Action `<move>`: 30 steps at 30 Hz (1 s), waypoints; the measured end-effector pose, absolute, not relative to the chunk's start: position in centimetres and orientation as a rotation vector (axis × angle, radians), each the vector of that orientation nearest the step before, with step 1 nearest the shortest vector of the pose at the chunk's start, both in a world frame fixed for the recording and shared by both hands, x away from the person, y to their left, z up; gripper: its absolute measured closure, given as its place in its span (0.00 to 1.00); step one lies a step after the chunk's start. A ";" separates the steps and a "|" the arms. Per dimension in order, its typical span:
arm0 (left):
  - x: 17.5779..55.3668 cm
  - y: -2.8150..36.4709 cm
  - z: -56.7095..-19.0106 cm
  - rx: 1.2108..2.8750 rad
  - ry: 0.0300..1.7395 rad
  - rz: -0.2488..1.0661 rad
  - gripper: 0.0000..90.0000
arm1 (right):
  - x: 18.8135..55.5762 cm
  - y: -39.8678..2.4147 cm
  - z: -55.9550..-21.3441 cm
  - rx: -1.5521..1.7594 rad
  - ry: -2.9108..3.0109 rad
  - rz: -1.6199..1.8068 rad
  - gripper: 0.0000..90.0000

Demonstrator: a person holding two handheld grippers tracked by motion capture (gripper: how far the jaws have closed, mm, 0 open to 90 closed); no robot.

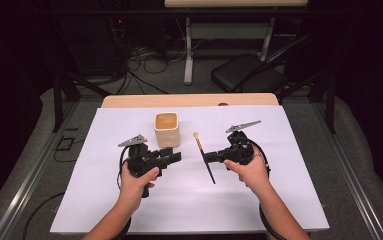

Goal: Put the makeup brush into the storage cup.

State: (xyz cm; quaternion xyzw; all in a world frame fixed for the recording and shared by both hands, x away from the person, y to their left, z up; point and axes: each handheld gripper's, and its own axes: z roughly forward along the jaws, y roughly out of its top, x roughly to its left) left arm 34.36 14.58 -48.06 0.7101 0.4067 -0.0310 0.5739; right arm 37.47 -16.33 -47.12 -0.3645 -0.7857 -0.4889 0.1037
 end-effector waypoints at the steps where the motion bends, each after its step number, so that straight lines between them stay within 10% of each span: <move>1: 34.4 14.4 -48.0 1.664 0.950 -0.076 0.49 | 37.5 -16.3 -47.2 -1.074 -2.315 -1.450 0.92; 30: 35.1 12.5 -48.2 1.555 0.941 -0.173 0.59 | 37.1 -15.5 -47.7 -1.079 -2.293 -1.484 0.92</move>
